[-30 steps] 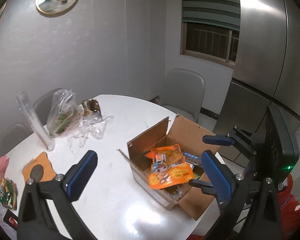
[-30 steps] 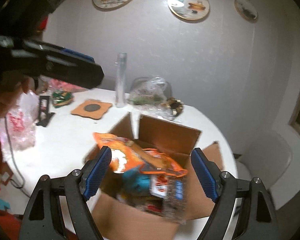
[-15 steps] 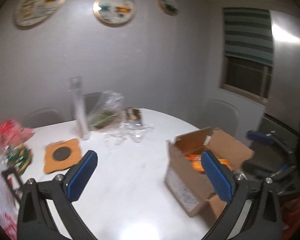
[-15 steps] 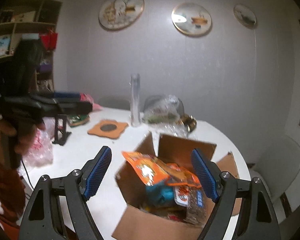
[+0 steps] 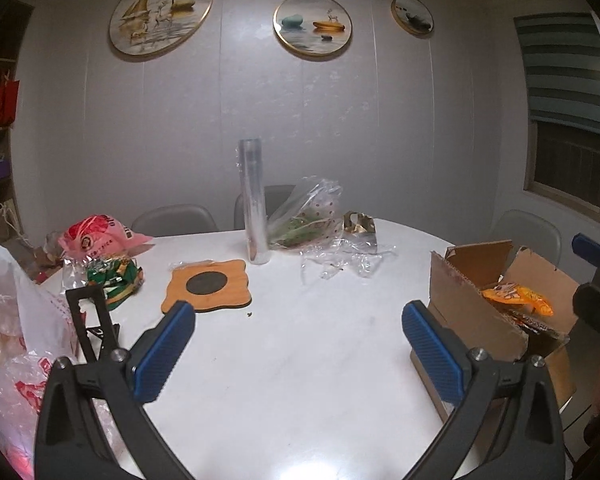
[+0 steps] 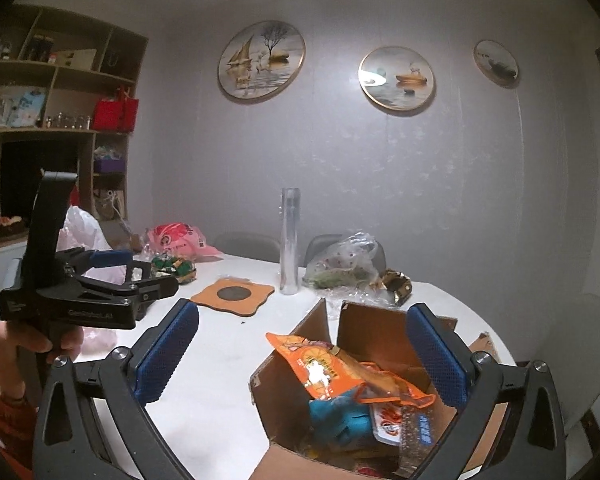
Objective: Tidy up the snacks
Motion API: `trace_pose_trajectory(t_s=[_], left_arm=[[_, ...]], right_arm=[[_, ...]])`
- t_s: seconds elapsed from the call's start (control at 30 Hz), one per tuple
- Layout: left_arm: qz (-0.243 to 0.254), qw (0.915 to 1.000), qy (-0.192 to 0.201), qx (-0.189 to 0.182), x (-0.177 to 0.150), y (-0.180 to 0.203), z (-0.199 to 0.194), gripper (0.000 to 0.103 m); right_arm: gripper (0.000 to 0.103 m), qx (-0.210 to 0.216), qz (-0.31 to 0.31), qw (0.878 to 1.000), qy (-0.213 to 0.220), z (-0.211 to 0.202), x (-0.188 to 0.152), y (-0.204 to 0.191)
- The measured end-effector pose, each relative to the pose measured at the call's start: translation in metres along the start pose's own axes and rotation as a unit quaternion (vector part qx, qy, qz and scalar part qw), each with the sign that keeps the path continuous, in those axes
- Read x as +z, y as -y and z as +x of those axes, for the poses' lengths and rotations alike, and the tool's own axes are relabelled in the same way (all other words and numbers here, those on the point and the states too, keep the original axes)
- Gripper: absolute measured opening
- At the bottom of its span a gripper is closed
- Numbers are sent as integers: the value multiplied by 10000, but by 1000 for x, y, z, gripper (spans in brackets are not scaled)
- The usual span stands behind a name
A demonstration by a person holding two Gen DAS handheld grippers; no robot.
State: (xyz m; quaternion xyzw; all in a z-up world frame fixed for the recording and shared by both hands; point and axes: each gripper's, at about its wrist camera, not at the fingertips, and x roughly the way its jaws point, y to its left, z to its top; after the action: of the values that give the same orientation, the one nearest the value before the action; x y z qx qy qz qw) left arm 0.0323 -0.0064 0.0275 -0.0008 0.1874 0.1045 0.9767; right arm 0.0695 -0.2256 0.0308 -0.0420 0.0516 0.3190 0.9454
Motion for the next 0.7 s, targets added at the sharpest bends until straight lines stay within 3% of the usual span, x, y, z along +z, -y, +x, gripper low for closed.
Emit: trace_pose_trajectory(t_s=[0.7], left_arm=[[-35,10000,40,-17,2,-3,2,102]], right_arm=[[103,70,37,9999,-80,7,-6,-2]])
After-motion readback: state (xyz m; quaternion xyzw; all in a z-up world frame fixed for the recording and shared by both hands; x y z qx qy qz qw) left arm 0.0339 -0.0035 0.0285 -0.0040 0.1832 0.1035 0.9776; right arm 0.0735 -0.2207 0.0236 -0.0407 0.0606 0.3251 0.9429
